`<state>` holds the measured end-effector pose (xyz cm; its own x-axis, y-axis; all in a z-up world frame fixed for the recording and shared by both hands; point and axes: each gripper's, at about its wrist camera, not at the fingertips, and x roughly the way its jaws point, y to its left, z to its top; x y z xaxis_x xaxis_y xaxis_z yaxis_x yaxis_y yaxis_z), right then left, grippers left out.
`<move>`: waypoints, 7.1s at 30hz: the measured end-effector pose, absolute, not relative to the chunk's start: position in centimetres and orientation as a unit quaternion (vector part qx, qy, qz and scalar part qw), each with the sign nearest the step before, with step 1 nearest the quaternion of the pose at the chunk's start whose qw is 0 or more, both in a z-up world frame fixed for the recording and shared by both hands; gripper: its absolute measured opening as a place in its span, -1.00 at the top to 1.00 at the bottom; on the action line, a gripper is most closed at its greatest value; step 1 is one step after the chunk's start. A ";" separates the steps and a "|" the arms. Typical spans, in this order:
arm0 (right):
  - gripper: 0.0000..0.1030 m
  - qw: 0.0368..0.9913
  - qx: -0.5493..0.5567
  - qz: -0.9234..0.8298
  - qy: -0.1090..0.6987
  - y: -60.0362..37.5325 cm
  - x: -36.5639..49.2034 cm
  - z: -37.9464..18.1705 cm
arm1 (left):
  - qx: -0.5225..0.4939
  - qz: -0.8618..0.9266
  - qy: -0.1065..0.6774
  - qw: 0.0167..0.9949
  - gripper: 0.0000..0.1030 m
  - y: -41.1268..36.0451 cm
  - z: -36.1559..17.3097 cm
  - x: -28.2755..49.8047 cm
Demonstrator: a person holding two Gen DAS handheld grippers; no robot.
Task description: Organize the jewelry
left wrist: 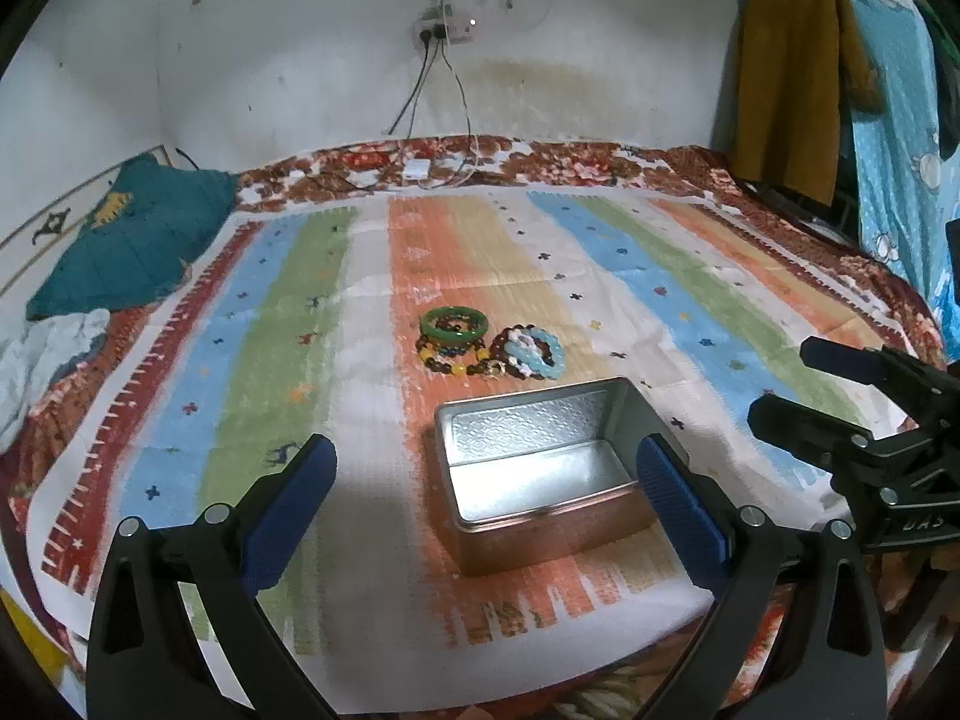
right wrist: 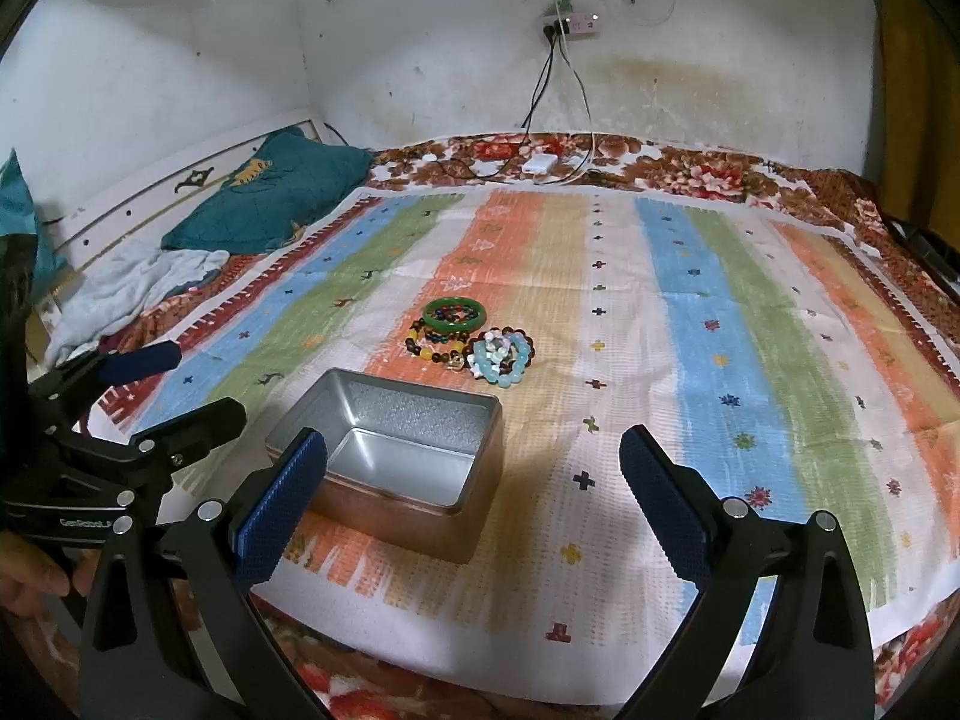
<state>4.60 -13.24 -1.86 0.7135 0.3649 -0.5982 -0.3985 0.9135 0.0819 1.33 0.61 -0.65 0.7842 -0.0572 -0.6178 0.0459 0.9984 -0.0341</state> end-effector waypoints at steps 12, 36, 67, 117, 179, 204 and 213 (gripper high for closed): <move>-0.93 0.924 -0.025 0.208 0.319 -12.7 5.6 -1.9 | -0.004 -0.020 0.330 0.944 -0.89 1.0 -0.8 2.1; -0.93 0.902 -0.008 0.207 0.380 -12.2 13.5 -1.5 | -0.024 -0.011 0.385 0.922 -0.89 4.5 -1.6 11.6; -0.93 0.842 0.044 0.193 0.502 -11.7 23.5 -6.3 | -0.075 -0.002 0.463 0.883 -0.89 8.0 -6.2 21.5; 0.56 0.781 0.095 0.201 0.584 -10.1 30.0 -13.1 | -0.148 -0.060 0.522 0.838 0.24 9.5 -11.5 28.7; 0.76 0.827 0.012 0.248 0.504 -8.0 25.7 -4.7 | -0.126 -0.051 0.485 0.864 0.85 8.5 -6.0 24.6; 0.76 0.861 -0.032 0.224 0.455 -8.9 21.2 -1.6 | -0.128 -0.068 0.445 0.884 0.84 7.0 -1.6 18.7; 0.76 0.871 -0.040 0.233 0.430 -9.0 18.3 0.0 | -0.124 -0.080 0.430 0.891 0.84 6.2 -0.5 16.0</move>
<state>18.35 -8.99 0.02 0.5216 0.3724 -0.7676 -0.4407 0.8880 0.1314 15.98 6.15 -0.47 0.6168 -0.2491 -0.7467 0.0358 0.9565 -0.2896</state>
